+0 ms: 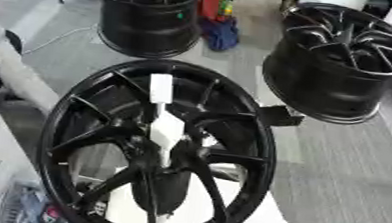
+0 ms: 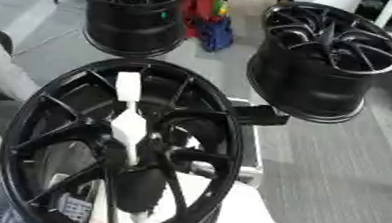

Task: Pull the pin out of the wheel hub.

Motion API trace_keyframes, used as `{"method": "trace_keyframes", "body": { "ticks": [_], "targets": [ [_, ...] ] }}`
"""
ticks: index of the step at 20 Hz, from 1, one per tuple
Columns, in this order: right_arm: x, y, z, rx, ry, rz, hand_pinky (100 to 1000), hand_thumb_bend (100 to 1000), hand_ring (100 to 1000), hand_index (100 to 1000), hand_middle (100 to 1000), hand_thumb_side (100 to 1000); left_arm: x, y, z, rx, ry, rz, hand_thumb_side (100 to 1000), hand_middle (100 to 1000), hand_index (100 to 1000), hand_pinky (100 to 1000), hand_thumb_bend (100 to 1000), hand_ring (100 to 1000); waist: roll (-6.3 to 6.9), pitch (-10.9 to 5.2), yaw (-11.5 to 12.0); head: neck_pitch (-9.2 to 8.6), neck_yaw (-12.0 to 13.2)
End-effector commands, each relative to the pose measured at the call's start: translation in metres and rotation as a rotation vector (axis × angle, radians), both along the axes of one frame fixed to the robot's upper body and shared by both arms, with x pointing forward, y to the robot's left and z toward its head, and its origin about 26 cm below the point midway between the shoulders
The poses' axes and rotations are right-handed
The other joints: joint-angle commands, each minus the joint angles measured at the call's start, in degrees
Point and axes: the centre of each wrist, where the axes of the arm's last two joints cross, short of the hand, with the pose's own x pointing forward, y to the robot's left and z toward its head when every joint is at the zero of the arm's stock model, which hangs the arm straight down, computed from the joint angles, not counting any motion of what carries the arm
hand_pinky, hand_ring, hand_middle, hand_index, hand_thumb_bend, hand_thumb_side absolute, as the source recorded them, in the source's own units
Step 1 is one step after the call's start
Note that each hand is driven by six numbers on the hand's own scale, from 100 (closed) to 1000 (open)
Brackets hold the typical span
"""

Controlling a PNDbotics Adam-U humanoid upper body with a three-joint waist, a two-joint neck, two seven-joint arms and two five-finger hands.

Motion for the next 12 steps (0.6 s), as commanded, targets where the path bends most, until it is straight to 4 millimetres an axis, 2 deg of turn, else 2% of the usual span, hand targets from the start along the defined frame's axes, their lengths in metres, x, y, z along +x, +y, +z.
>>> {"method": "trace_keyframes", "body": {
  "ticks": [1, 4, 7, 12],
  "targets": [
    [0.007, 0.027, 0.013, 0.078, -0.132, 0.098, 634, 102, 596, 783, 665, 150, 0.002, -0.002, 0.007, 0.009, -0.022, -0.019, 240, 625, 742, 576, 521, 587, 0.3, -0.18, 0.16, -0.6, 0.21],
    [0.013, 0.055, 0.011, 0.184, -0.19, 0.199, 623, 100, 581, 776, 646, 134, 0.003, -0.004, 0.006, 0.004, -0.021, -0.025, 239, 625, 742, 576, 520, 587, 0.48, -0.01, 0.26, -0.54, 0.02],
    [0.017, 0.075, 0.004, 0.242, -0.177, 0.295, 614, 100, 574, 775, 642, 134, 0.003, -0.006, 0.005, 0.003, -0.019, -0.034, 239, 625, 742, 576, 520, 587, 0.56, 0.17, 0.32, -0.44, -0.37],
    [0.025, 0.097, -0.002, 0.299, -0.154, 0.417, 610, 100, 572, 773, 638, 131, 0.004, -0.008, 0.004, -0.001, -0.019, -0.041, 239, 625, 742, 576, 520, 588, 0.72, 0.46, 0.51, -0.63, -0.48]
  ]
}}
